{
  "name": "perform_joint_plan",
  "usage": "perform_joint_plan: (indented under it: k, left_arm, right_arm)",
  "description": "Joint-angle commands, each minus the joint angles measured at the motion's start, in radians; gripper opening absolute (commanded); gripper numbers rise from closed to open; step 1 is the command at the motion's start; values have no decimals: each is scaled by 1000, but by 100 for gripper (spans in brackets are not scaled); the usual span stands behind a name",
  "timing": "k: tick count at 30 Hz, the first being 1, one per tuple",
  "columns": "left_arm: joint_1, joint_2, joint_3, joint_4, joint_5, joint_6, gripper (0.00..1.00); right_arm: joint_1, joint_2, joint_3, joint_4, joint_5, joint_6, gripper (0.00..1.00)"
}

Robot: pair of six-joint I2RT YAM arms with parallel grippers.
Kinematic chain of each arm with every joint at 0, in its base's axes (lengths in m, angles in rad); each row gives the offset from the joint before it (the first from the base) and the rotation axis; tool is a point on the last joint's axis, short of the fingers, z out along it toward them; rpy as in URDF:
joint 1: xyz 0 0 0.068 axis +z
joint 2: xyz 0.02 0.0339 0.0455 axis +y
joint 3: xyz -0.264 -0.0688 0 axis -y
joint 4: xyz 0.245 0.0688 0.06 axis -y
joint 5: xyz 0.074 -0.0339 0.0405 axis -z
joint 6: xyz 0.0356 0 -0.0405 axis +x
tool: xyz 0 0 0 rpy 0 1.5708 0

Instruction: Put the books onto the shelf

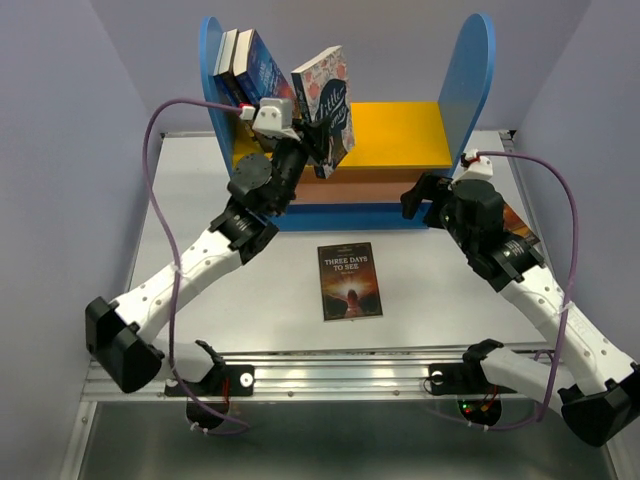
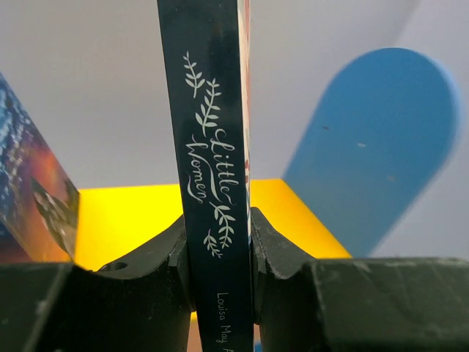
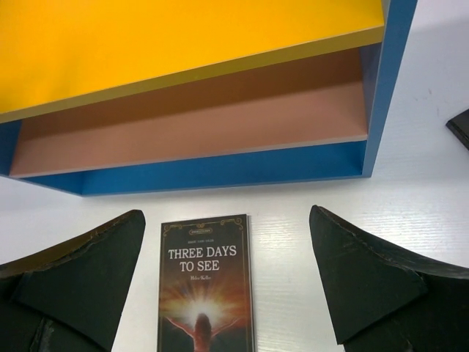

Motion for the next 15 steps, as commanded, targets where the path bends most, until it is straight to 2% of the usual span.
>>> perform_joint_plan:
  k: [1,4,6,15]
  left_arm:
    - [-3,131,184,227,-201,175,0]
    - [-4,235,235,313,-302,314,0]
    - [-1,297,234,448,-341,419,0]
    - [11,467,282,710,-381,605,0]
  right_arm:
    - [-4,-16,20,6,39,-37,100]
    - [-4,-20,14,6,21,-54,100]
    - [-4,-20,13,6,13,-62,100]
    - [-13,-6,2,20,-61,-94,100]
